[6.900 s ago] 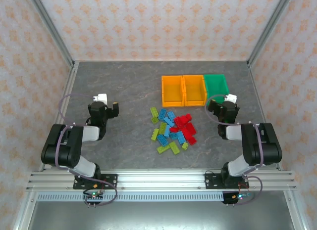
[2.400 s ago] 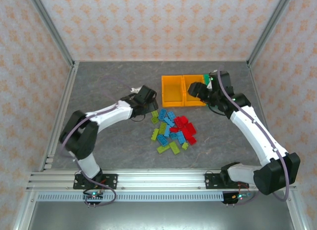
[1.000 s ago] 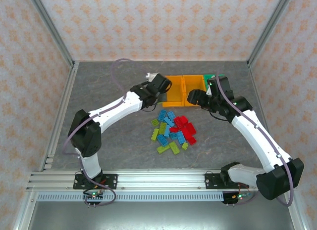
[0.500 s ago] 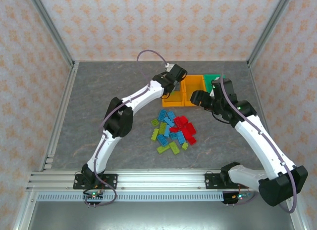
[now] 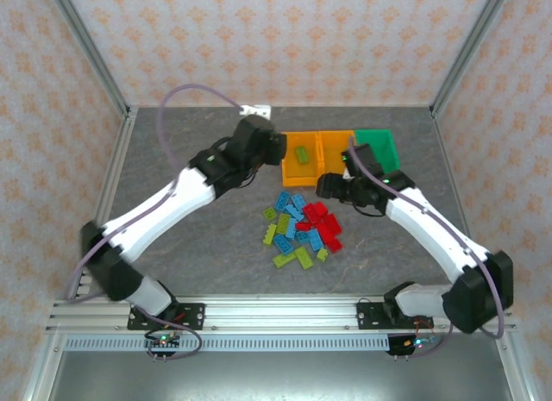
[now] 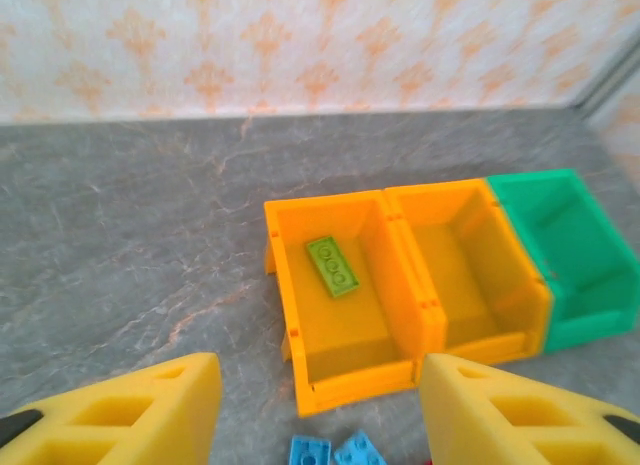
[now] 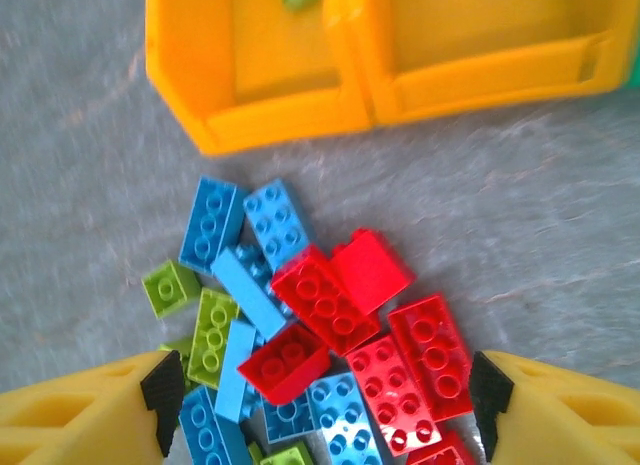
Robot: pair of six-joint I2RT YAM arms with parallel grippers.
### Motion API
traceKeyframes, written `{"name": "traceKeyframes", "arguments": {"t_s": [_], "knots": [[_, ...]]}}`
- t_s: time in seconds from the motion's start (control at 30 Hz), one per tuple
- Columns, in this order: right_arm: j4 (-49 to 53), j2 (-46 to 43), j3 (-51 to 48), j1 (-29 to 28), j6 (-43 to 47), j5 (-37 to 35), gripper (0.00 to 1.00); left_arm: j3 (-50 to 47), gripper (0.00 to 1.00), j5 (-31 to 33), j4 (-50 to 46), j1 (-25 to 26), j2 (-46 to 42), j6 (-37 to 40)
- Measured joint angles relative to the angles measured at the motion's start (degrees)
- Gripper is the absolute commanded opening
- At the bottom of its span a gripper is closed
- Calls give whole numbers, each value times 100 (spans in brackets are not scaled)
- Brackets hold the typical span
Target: Sort the legos into containers by color
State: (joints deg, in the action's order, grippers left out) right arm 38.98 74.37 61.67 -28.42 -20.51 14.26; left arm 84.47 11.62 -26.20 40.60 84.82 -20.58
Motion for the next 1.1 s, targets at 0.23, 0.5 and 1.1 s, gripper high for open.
{"name": "traceKeyframes", "arguments": {"t_s": [0.23, 0.5, 1.1], "knots": [[59, 1565, 726, -1014, 387, -181, 65, -1104, 54, 369, -817, 210, -1858, 708], [7, 3228, 2079, -1342, -487, -719, 63, -1419, 57, 1209, -1998, 212, -2662, 979], [348, 4507, 3008, -1604, -1384, -1298, 60, -1897, 59, 1851, -2446, 212, -2509, 1322]]}}
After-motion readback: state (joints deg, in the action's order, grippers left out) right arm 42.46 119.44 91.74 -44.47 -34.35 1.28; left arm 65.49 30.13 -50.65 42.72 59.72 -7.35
